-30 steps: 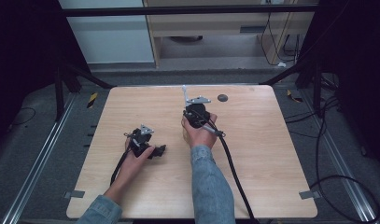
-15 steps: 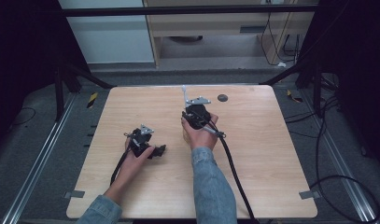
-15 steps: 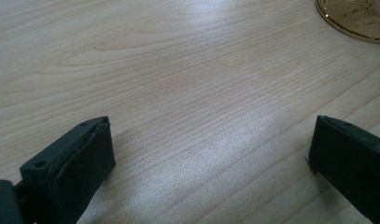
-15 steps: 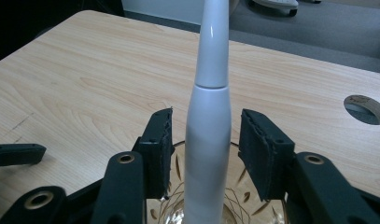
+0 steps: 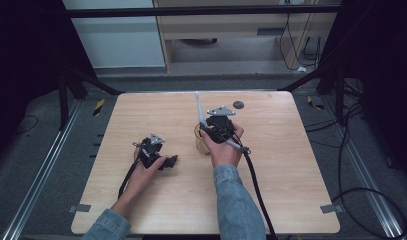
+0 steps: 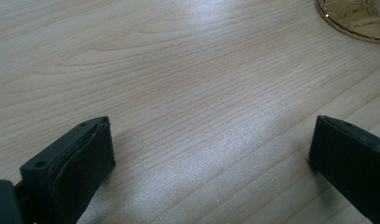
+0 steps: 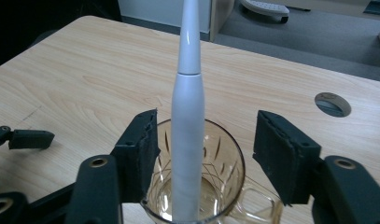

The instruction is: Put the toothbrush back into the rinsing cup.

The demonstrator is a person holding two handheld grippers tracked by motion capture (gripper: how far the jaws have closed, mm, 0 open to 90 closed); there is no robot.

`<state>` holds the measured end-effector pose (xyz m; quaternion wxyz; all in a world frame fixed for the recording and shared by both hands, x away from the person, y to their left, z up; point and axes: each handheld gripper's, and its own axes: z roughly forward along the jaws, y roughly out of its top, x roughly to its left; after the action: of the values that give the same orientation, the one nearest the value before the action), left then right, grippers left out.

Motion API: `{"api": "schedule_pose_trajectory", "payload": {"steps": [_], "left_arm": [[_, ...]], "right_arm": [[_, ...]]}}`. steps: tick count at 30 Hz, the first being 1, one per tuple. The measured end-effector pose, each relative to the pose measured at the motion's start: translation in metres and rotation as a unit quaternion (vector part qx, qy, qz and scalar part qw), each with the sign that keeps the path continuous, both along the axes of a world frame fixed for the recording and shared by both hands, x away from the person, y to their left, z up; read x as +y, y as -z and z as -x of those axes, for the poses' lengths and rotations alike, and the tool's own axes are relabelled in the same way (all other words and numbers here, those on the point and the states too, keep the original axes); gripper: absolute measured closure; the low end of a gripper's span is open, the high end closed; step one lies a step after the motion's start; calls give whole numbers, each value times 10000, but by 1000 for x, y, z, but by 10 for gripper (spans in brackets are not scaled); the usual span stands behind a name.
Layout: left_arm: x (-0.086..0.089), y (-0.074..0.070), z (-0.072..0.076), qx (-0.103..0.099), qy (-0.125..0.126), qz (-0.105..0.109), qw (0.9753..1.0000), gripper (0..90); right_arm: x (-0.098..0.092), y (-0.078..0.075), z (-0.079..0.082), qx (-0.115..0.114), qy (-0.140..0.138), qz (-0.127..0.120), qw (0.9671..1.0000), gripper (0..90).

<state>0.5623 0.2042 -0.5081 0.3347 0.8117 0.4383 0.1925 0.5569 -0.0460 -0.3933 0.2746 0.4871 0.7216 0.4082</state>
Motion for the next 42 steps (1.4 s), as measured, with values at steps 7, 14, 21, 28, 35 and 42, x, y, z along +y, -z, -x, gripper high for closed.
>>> {"api": "schedule_pose_trajectory", "payload": {"steps": [7, 14, 21, 28, 35, 42], "left_arm": [[0, 0, 0, -2, 5, 2, 10000, 0], [0, 0, 0, -4, 3, 6, 10000, 0], [0, 0, 0, -4, 8, 6, 10000, 0], [0, 0, -1, 8, 41, -5, 10000, 0], [-1, 0, -1, 6, 48, -3, 10000, 0], [-5, 0, -2, 8, 44, 1, 10000, 0]], "right_arm": [[-10, -11, 10, -72, 80, 80, 9999, 299], [-31, -23, 12, -53, 94, 153, 9998, 113], [-52, -22, 11, -134, -27, 346, 9993, 45], [-79, -14, 1, -74, 119, 308, 9994, 58], [-112, -10, -7, -69, 183, 299, 9994, 74], [-133, 5, -18, 138, -20, 372, 9992, 86]]}}
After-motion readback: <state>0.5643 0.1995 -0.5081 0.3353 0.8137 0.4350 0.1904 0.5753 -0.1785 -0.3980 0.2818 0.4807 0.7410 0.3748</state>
